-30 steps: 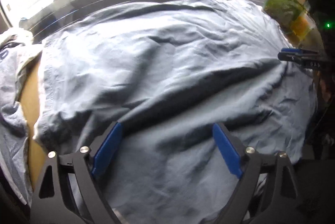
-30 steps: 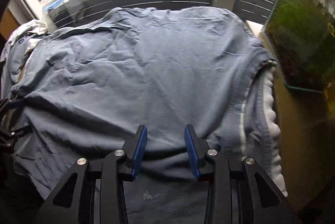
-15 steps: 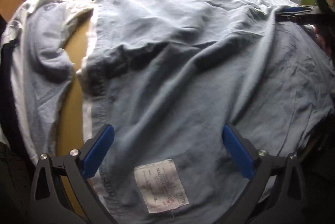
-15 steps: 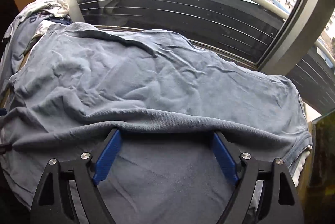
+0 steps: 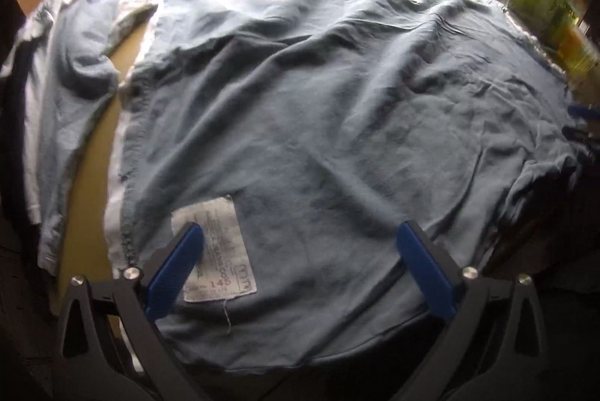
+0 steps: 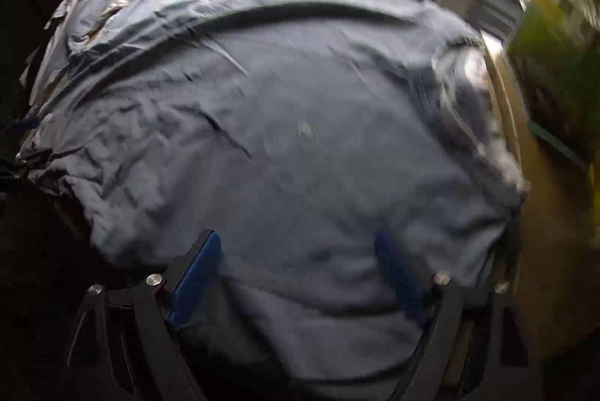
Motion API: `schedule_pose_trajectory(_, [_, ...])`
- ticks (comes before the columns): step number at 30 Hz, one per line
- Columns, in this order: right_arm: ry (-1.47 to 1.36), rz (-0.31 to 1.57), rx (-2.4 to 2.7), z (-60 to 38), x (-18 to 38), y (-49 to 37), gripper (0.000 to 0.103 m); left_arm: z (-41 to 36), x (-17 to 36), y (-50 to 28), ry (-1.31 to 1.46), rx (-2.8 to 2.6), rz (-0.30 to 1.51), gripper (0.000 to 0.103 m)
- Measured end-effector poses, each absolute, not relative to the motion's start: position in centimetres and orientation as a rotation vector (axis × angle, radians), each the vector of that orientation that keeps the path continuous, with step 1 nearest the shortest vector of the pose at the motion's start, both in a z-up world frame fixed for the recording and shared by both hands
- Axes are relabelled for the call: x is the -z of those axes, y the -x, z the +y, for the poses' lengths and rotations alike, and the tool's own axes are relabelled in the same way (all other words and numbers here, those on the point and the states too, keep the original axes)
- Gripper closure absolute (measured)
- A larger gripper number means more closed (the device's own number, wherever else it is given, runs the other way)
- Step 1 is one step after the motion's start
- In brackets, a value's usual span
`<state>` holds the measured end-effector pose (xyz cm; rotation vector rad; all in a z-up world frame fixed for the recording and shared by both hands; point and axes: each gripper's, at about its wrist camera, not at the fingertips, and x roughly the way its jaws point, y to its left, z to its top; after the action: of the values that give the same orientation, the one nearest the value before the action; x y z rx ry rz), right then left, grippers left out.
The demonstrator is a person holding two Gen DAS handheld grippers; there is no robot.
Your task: Fold clothes
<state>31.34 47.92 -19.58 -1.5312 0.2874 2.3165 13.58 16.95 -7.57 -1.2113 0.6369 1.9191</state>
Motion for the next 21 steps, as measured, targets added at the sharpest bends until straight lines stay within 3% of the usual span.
schedule_pose_trajectory(3, [1.503, 0.364, -2.222, 48.5, 20.7, -33.2, 0.012, 17.2, 7.2, -14.0, 1.117, -1.898, 0.713, 0.000])
schedule_pose_trajectory(6, [1.366, 0.537, -2.232, 49.0, 21.4, -34.1, 0.013, 15.7, 6.1, -12.8, 1.109, -1.902, 0.607, 0.024])
schedule_pose_trajectory(8, [1.227, 0.731, -2.267, 48.7, 21.3, -34.7, 0.013, 14.0, 5.0, -11.8, 1.119, -1.945, 0.502, 0.020])
schedule_pose_trajectory(10, [1.201, 0.784, -2.278, 47.0, 21.8, -35.1, 0.013, 12.3, 4.5, -11.8, 1.108, -1.932, 0.449, 0.019])
schedule_pose_trajectory(12, [1.230, 0.675, -2.262, 44.4, 22.2, -35.9, 0.013, 11.1, 4.9, -12.5, 1.095, -1.926, 0.447, 0.013])
schedule_pose_trajectory(15, [1.297, 0.546, -2.224, 41.1, 24.6, -34.4, 0.013, 10.1, 7.0, -13.3, 1.086, -1.958, 0.584, 0.013])
schedule_pose_trajectory(18, [1.266, 0.540, -2.202, 40.7, 25.7, -33.1, 0.013, 8.8, 6.7, -13.7, 1.025, -1.960, 0.578, 0.013])
schedule_pose_trajectory(21, [1.229, 0.525, -2.201, 40.4, 26.5, -31.0, 0.013, 6.6, 5.9, -13.6, 1.045, -1.926, 0.455, 0.014])
